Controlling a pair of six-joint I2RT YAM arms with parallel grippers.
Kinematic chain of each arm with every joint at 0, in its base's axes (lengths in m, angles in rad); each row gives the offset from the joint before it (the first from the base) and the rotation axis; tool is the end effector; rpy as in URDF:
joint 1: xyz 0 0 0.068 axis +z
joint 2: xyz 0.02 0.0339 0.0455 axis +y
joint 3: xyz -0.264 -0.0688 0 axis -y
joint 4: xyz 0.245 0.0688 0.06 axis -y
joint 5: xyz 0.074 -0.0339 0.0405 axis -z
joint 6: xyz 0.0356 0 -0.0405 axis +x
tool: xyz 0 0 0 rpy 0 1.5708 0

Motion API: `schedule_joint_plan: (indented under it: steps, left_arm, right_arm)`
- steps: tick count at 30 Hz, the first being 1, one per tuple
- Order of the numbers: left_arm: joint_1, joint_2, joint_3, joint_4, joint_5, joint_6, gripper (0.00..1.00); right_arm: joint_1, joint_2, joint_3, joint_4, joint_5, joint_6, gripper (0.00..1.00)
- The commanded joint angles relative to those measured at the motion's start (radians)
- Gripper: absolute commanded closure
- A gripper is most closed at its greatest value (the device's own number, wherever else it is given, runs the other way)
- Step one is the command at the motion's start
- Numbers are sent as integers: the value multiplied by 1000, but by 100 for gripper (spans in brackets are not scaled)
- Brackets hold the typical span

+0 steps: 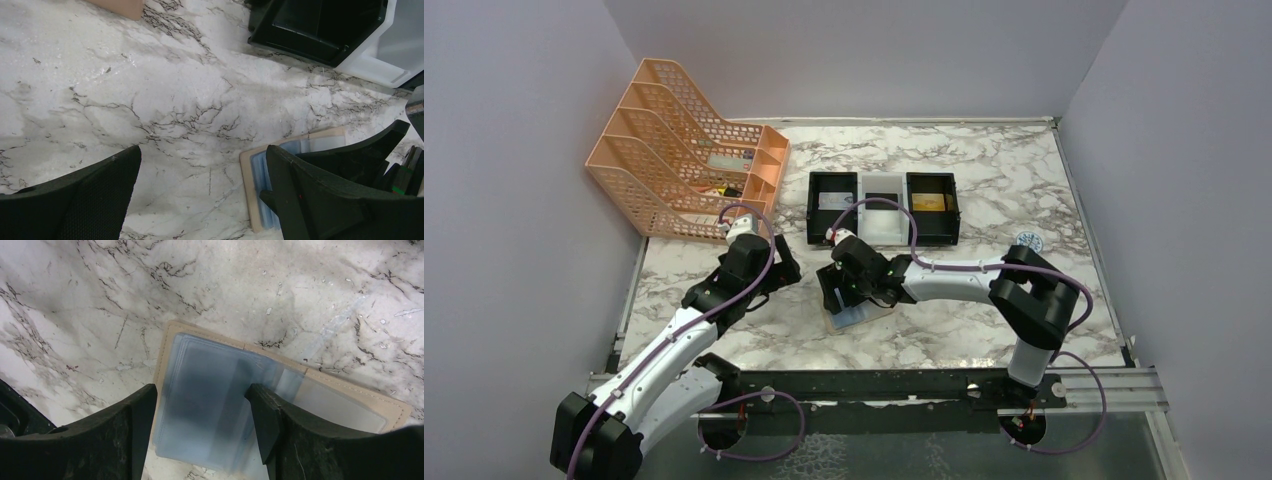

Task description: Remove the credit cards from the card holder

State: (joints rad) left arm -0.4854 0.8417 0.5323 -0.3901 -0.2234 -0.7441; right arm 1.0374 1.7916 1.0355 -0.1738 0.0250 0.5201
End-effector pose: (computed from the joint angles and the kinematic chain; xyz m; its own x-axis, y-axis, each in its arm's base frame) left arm 0.1620 -0.0765 0.2229 -0.6256 -0.4168 -0.6595 -0.1613 0.8962 -0.4133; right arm 0.1852 0.3119 0.1588 -0.7777 -0.3399 -0.5288 -0.5379 0.7953 0.2798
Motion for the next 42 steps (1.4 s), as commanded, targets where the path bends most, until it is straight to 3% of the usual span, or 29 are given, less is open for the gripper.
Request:
schedule_joint_plan:
  steps: [1,18,23,32,42]
  left_arm:
    - [5,-2,-2,-3,29,0,1]
    - [5,26,3,2,62,6,1]
    - [5,36,-16,45,131,33,2]
    - [4,91,-64,149,307,47,6]
    - [3,103,-80,181,363,60,12]
  right_arm:
    - [5,9,-32,-2,-62,35,33]
    - [-15,-32,-50,21,-95,22,48]
    - [-23,-39,-54,28,-100,17,55]
    - [-47,-62,-73,60,-139,19,59]
    - [-77,-86,-99,99,-203,30,69]
